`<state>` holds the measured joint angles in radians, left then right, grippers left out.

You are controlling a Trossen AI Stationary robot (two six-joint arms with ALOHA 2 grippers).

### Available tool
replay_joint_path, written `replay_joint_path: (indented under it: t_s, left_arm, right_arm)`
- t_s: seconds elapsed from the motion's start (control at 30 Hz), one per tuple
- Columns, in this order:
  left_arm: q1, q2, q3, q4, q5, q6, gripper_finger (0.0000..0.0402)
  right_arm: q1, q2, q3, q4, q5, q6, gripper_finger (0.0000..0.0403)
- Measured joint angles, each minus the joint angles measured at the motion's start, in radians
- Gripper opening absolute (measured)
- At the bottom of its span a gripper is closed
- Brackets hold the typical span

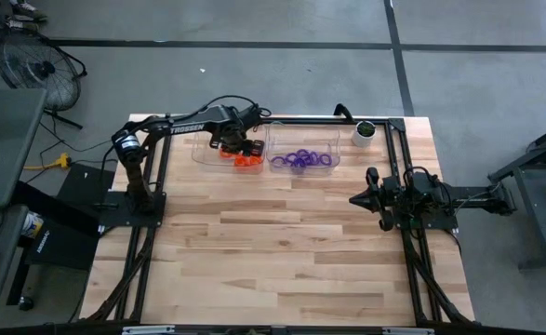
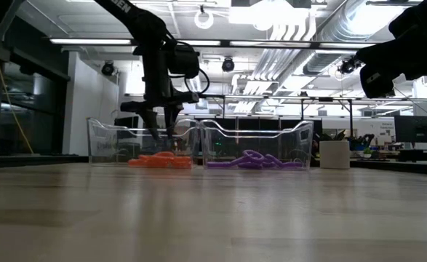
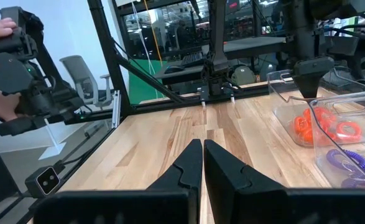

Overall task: Sort spring keychains
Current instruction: Return to Home Position

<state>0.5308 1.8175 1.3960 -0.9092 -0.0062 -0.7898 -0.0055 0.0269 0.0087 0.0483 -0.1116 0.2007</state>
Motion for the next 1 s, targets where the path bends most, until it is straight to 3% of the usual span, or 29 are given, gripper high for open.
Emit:
replay_joint_path:
  t_s: [0.23, 0.53, 0.83, 1.0]
  left_arm:
    - [-0.001, -0.018, 0.0, -0.003, 0.004, 0.041, 0.0131]
    - [-0.029, -0.158, 0.0, 0.002, -0.034, 0.124, 0.0011]
    - [-0.188, -0.273, -0.022, 0.022, -0.09, 0.246, 0.0003]
    - [-0.317, -0.383, -0.194, 0.322, -0.072, 0.259, 0.0001]
  right_arm:
    - [0.0, 0.0, 0.0, 0.0, 0.0, 0.0, 0.0012]
    - [0.0, 0.0, 0.0, 0.0, 0.0, 0.0, 0.0012]
    - [0.0, 0.0, 0.0, 0.0, 0.0, 0.0, 0.0012]
    - [0.0, 0.0, 0.0, 0.0, 0.0, 0.0, 0.0012]
